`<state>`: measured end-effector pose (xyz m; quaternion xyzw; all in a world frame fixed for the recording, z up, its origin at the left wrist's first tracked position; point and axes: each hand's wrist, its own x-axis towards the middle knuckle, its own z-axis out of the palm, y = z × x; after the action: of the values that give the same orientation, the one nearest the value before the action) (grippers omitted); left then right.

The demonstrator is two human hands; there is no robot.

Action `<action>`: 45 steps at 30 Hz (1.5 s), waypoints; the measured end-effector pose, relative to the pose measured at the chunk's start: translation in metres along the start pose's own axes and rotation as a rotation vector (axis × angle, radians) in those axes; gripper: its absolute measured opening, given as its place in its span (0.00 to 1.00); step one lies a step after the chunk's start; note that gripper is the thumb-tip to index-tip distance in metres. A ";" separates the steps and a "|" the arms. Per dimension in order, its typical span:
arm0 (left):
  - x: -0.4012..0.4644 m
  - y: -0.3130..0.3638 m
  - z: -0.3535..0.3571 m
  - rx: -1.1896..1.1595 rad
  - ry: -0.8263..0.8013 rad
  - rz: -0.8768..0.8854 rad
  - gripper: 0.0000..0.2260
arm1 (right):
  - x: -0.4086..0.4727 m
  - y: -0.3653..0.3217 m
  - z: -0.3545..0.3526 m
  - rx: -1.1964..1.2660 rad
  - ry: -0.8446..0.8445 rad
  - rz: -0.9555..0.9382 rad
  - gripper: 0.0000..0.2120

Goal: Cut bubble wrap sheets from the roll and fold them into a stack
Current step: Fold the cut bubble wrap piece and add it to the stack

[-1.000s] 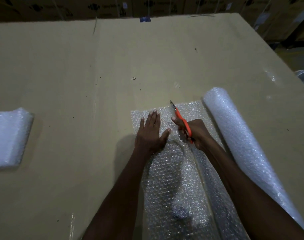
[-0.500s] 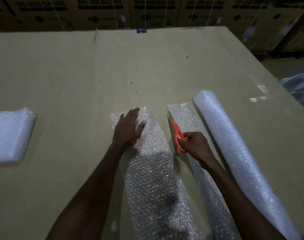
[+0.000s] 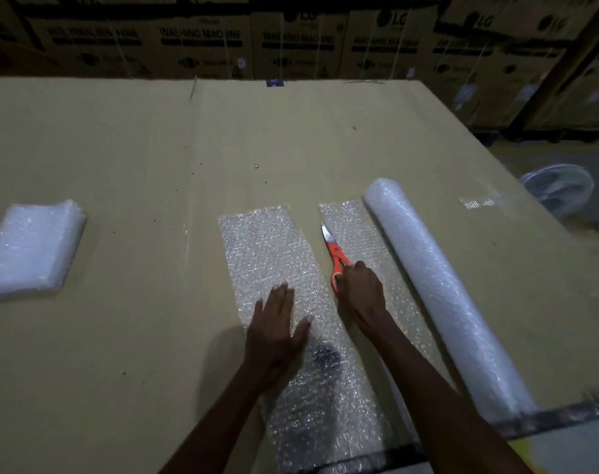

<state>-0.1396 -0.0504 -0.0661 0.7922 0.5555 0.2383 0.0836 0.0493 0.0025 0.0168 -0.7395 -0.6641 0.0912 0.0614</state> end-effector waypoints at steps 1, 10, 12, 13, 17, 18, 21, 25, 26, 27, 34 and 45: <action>-0.010 0.005 0.003 0.028 -0.007 -0.002 0.29 | -0.001 -0.001 0.000 0.009 -0.005 0.004 0.13; -0.024 0.006 -0.002 0.122 -0.104 -0.033 0.36 | -0.031 0.013 0.025 0.120 0.299 -0.233 0.10; -0.020 0.003 -0.008 0.137 -0.168 -0.035 0.37 | -0.035 0.015 0.031 0.156 0.333 -0.317 0.11; -0.018 0.001 -0.011 0.149 -0.218 -0.044 0.38 | -0.040 0.013 0.034 0.169 0.336 -0.360 0.13; -0.005 -0.011 -0.031 0.233 -0.333 -0.069 0.39 | -0.066 -0.003 0.045 0.180 0.267 -0.519 0.19; -0.003 -0.014 -0.036 0.276 -0.312 -0.064 0.38 | -0.073 -0.006 0.051 0.160 0.223 -0.549 0.20; -0.004 -0.017 -0.049 0.331 -0.248 -0.078 0.34 | -0.083 -0.017 0.063 0.065 0.041 -0.560 0.24; -0.031 -0.014 -0.054 0.241 -0.205 -0.177 0.32 | -0.088 -0.025 0.075 0.009 -0.065 -0.513 0.32; -0.040 -0.016 -0.052 0.218 -0.213 -0.188 0.31 | -0.088 -0.028 0.074 0.016 -0.076 -0.508 0.34; -0.048 -0.017 -0.050 0.194 -0.229 -0.198 0.31 | -0.088 -0.032 0.075 0.023 -0.089 -0.508 0.37; -0.068 -0.054 -0.060 0.095 -0.221 -0.246 0.34 | -0.091 -0.070 0.091 -0.042 -0.116 -0.539 0.45; -0.100 -0.132 -0.092 0.129 -0.264 -0.073 0.34 | -0.112 -0.135 0.104 -0.118 -0.149 -0.489 0.43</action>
<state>-0.3209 -0.1056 -0.0665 0.7996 0.5824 0.0928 0.1134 -0.1154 -0.0973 -0.0506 -0.5505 -0.8300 0.0890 -0.0107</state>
